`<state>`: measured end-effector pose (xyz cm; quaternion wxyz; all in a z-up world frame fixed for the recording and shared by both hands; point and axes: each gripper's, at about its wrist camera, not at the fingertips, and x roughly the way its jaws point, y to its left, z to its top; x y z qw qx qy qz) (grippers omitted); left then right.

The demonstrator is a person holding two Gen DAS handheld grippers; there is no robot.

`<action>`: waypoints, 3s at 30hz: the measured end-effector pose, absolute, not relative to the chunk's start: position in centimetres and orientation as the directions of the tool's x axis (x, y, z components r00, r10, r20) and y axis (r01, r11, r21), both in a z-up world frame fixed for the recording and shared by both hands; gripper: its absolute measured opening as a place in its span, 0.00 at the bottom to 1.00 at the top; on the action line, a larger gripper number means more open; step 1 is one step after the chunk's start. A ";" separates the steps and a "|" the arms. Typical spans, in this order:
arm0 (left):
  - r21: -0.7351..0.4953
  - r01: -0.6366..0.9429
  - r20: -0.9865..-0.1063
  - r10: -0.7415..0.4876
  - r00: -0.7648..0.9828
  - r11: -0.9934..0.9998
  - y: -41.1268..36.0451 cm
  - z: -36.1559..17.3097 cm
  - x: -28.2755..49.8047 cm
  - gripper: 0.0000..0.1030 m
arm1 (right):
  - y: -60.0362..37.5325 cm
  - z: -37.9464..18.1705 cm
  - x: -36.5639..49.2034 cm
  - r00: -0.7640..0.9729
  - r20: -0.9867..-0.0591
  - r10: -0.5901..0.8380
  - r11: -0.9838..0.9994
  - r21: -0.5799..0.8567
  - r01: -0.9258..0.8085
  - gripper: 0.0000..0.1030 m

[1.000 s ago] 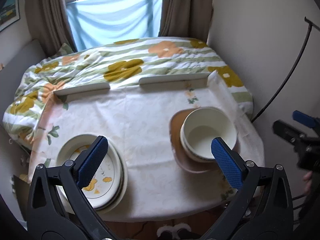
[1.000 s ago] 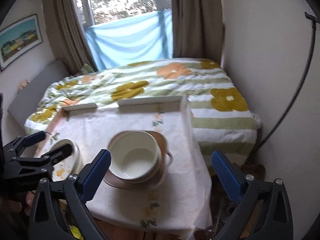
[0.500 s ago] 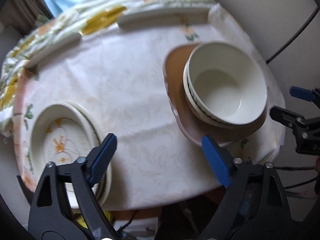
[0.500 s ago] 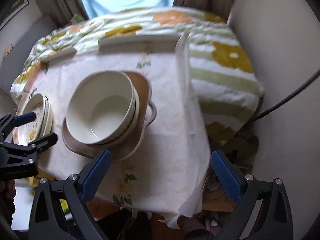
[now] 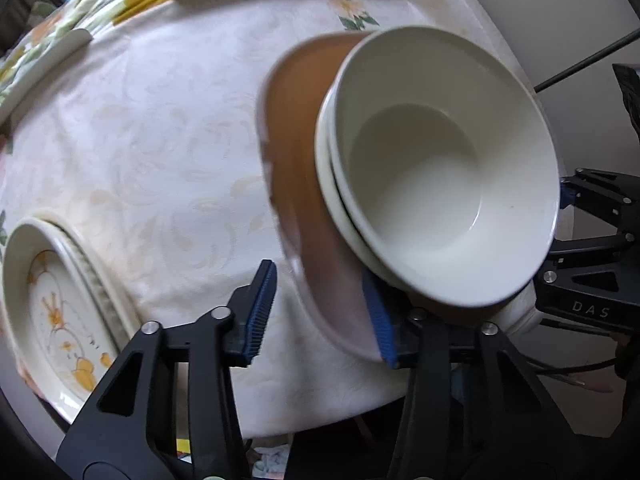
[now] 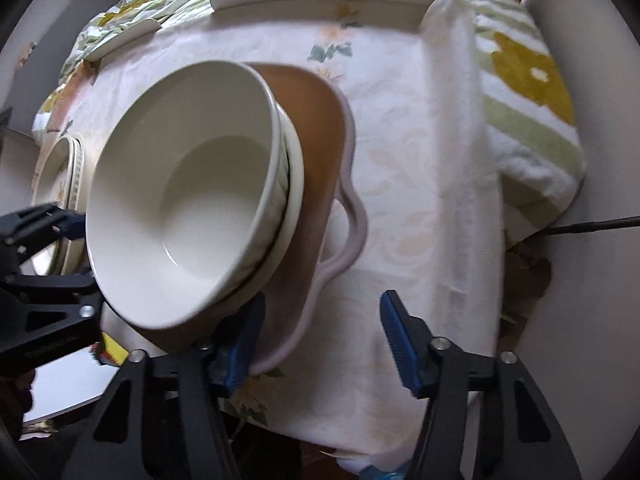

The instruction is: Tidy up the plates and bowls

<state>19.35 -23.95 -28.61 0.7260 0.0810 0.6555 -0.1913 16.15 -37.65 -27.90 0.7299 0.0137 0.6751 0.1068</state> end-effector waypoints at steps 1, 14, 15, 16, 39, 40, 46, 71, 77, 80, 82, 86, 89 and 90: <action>-0.136 0.386 -0.983 -0.174 0.065 0.912 -24.1 -28.8 19.4 0.34 | -37.6 -28.1 16.2 0.062 -0.981 0.185 0.974 0.174 -0.145 0.44; -0.138 0.399 -0.975 -0.195 0.107 0.907 -25.3 -29.6 19.1 0.19 | -36.2 -28.5 14.8 0.140 -0.965 0.223 0.955 0.188 -0.228 0.14; -0.138 0.396 -0.973 -0.199 0.119 0.908 -25.3 -29.4 18.9 0.19 | -36.5 -28.5 15.0 0.151 -0.963 0.223 0.956 0.186 -0.227 0.14; -0.132 0.397 -0.971 -0.199 0.133 0.908 -25.4 -29.1 18.7 0.19 | -36.6 -28.3 14.9 0.168 -0.960 0.224 0.956 0.183 -0.228 0.14; -0.071 0.300 -0.938 -0.166 0.304 0.951 -10.1 -19.5 15.1 0.19 | -25.3 -19.6 13.2 0.285 -0.930 0.234 0.921 0.119 -0.370 0.15; -0.068 0.303 -0.940 -0.163 0.300 0.951 -8.6 -19.4 15.0 0.19 | -23.8 -19.6 13.3 0.282 -0.930 0.237 0.923 0.124 -0.364 0.15; -0.057 0.326 -0.950 -0.151 0.272 0.944 -2.0 -20.3 15.4 0.19 | -17.1 -20.6 13.4 0.263 -0.933 0.247 0.928 0.149 -0.341 0.15; -0.113 0.257 -0.941 -0.186 0.283 0.960 4.4 -25.4 15.8 0.19 | -11.0 -24.8 13.4 0.286 -0.933 0.220 0.955 0.146 -0.257 0.15; -0.119 0.169 -0.934 -0.168 0.314 0.978 4.7 -25.4 15.5 0.19 | -11.1 -24.5 13.1 0.309 -0.930 0.198 0.973 0.148 -0.179 0.15; -0.124 0.115 -0.929 -0.156 0.336 0.986 4.9 -25.1 15.3 0.19 | -11.4 -24.3 13.0 0.320 -0.926 0.200 0.977 0.163 -0.139 0.15; -0.127 0.088 -0.924 -0.150 0.351 0.988 4.9 -24.9 15.1 0.19 | -11.5 -24.2 12.9 0.325 -0.924 0.202 0.978 0.172 -0.120 0.15; -0.119 0.074 -0.918 -0.138 0.371 0.990 5.0 -24.3 14.9 0.19 | -11.8 -23.6 12.6 0.347 -0.918 0.192 0.981 0.172 -0.087 0.15; -0.106 0.067 -0.910 -0.124 0.397 0.992 5.2 -23.4 14.8 0.19 | -12.2 -22.9 12.4 0.368 -0.911 0.188 0.982 0.178 -0.061 0.15; -0.104 0.067 -0.911 -0.122 0.395 0.992 5.2 -23.3 14.9 0.19 | -12.2 -22.8 12.2 0.367 -0.912 0.183 0.983 0.176 -0.052 0.15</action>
